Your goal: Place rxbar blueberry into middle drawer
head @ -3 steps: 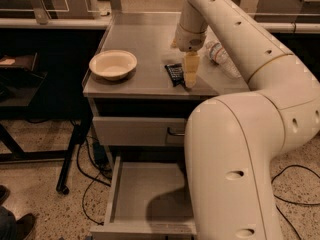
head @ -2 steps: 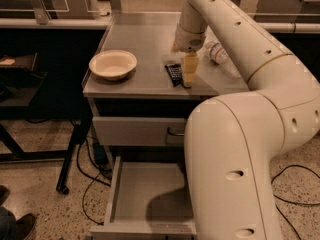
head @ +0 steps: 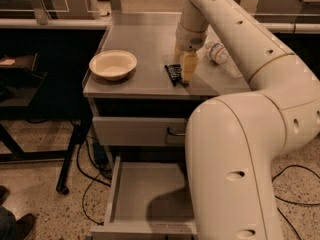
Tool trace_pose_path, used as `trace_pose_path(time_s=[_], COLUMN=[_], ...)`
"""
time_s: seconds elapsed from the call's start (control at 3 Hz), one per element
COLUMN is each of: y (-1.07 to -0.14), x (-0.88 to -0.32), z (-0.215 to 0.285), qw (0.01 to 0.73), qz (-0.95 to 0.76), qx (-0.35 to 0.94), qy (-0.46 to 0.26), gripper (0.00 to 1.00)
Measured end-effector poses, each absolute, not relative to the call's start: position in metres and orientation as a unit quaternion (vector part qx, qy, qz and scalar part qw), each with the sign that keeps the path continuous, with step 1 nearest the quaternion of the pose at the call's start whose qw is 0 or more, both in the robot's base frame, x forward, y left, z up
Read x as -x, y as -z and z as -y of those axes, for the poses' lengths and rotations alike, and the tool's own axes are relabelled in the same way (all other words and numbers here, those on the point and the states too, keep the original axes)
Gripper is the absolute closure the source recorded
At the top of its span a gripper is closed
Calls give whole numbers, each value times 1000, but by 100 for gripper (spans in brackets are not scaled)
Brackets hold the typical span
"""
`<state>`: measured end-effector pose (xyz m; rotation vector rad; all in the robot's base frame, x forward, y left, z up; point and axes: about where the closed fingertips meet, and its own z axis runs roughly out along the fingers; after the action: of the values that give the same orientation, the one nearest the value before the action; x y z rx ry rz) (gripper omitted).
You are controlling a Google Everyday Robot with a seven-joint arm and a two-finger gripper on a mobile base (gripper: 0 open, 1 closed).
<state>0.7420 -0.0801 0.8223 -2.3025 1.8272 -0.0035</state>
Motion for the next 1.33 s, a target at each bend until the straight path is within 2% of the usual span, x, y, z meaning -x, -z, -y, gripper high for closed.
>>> trace_pose_path(time_s=[0.33, 1.0, 1.33], y=[-822, -828, -850], x=[-742, -742, -741], z=[80, 80, 93], qw=[101, 101, 134], qz=[-618, -619, -633], qx=[779, 779, 762], qy=[1, 1, 24], gripper=[97, 100, 100])
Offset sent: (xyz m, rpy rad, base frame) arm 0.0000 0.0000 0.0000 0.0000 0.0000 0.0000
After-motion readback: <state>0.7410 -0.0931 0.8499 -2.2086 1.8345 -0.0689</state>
